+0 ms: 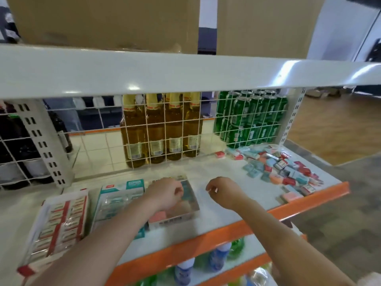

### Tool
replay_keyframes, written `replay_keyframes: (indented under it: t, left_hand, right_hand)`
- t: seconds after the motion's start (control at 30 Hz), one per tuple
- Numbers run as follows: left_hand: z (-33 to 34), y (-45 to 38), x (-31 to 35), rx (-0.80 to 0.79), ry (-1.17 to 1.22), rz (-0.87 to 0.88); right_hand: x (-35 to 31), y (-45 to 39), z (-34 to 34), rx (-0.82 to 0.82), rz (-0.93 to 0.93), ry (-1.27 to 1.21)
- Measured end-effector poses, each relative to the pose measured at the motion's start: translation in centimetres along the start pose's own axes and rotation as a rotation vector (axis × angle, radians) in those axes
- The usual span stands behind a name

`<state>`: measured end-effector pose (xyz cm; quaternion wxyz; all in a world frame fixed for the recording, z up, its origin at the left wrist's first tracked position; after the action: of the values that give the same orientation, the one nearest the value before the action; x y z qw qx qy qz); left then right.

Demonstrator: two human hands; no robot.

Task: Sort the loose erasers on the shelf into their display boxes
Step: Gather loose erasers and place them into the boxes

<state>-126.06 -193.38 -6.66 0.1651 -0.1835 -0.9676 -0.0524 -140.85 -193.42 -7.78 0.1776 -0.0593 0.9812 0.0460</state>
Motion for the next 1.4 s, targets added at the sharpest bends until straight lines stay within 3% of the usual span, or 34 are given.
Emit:
replay_keyframes:
  t: [0.2, 0.53, 0.67, 1.07, 1.4]
  left_hand:
    - [2.6, -4.0, 6.0, -0.056, -0.064, 0.093]
    - [7.1, -10.4, 11.5, -0.053, -0.036, 0.084]
    - [8.9, -12.4, 14.5, -0.072, -0.054, 0.178]
    - [13.1, -17.7, 19.0, -0.126, -0.168, 0.223]
    - [11.4, -18.1, 16.0, -0.047, -0.091, 0.201]
  right_hand:
    - [7.4, 0.1, -1.9, 0.015, 0.079, -0.004]
    - [17.3, -0.3, -5.3, 0.08, 0.161, 0.068]
    - [20.1, -0.9, -6.3, 0.113, 0.198, 0.066]
    - [24.1, -3.3, -7.7, 0.142, 0.192, -0.03]
    - [23.6, -5.8, -7.7, 0.156, 0.187, -0.014]
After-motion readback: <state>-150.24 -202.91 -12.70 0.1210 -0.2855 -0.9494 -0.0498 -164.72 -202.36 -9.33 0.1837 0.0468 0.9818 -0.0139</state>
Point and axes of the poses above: each hand's wrist, its own y-axis away from the middle knuckle, its own z-axis out of the palm, x = y × z, the point moved 9 cm from there along -y, towards the middle knuckle, and after that the axes turned 1 degree about y, right-handed, at the moved point
